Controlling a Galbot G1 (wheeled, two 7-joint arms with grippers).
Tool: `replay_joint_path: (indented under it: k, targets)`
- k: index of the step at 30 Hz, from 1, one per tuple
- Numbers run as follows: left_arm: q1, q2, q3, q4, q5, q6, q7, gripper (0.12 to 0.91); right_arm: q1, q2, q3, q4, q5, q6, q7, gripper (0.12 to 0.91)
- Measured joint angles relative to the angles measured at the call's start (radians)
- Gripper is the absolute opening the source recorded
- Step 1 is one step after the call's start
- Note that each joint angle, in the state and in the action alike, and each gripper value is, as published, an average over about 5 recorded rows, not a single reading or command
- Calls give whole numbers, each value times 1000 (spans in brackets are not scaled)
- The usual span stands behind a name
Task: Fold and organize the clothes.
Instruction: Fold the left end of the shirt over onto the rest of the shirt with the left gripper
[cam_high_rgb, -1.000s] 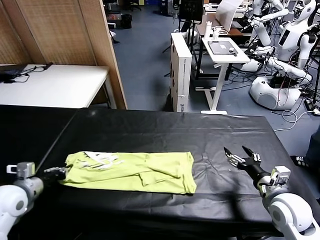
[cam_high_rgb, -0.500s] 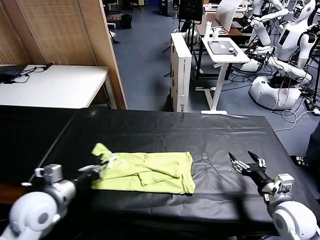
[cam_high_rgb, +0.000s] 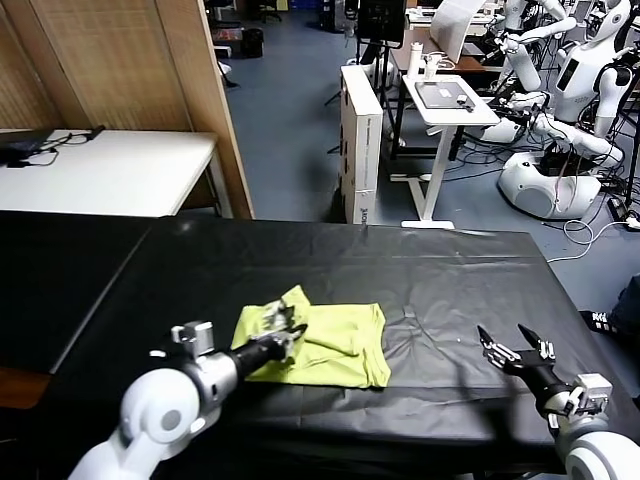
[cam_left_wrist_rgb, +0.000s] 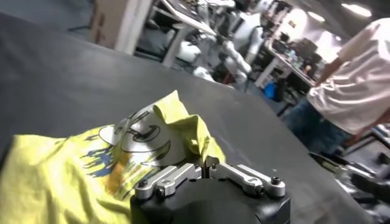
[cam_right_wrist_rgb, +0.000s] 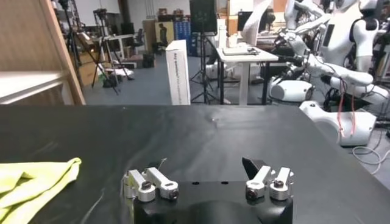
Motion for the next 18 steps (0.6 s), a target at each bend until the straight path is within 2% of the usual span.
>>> replay_joint_path:
  k: [9,18]
  targets:
    - [-72,-35,105,35,-15,1,-22,169,-19,2,27,2,-1,0,-3,907]
    - [-120,-73,137,80,-11,-9,-30,169,-19,5,28,1,-2,-1,-4,907]
